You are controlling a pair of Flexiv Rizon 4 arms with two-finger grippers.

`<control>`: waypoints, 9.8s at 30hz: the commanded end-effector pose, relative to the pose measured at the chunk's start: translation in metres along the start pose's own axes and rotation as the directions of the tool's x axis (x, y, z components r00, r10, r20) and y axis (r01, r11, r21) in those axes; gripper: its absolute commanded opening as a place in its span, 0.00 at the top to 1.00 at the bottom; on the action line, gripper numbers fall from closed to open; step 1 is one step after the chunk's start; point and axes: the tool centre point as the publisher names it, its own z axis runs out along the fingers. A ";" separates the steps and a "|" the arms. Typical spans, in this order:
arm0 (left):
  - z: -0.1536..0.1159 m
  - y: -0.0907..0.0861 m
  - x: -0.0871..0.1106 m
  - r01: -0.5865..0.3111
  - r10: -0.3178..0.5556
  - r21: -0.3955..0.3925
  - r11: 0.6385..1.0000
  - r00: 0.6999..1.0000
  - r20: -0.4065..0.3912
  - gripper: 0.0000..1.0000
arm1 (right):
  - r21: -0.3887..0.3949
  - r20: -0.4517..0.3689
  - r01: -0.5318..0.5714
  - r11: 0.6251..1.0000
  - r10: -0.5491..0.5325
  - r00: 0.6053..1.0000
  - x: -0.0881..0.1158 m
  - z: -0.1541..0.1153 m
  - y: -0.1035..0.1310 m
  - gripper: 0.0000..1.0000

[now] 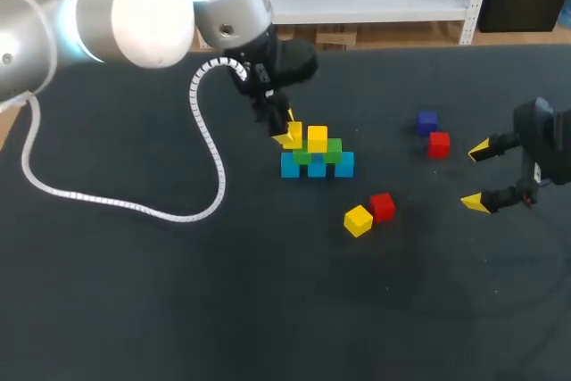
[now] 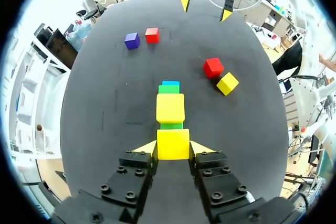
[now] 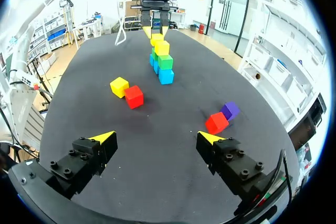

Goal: Place the blue cubes, place green cubes on the blue cubes, place the yellow cubes on the green cubes, then place the red cubes on the yellow cubes, and place purple cube on the red cubes.

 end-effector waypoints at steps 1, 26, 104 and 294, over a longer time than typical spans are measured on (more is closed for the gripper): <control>0.002 0.004 -0.002 -0.002 0.002 0.008 1.000 1.000 -0.003 1.00 | 0.000 0.003 0.001 1.000 -0.001 1.000 0.000 0.001 0.000 0.00; 0.006 0.006 -0.004 -0.004 0.004 0.015 1.000 1.000 -0.009 1.00 | 0.000 0.003 0.001 1.000 -0.001 1.000 0.000 0.001 0.000 0.00; 0.011 0.008 -0.004 0.000 0.001 0.033 0.999 1.000 -0.012 0.63 | 0.000 0.003 0.001 1.000 -0.001 1.000 0.000 0.001 0.000 0.00; -0.092 -0.074 0.101 0.015 -0.013 -0.002 1.000 0.951 0.309 0.00 | -0.459 -0.171 0.543 0.703 -0.670 0.723 -0.079 0.121 0.070 1.00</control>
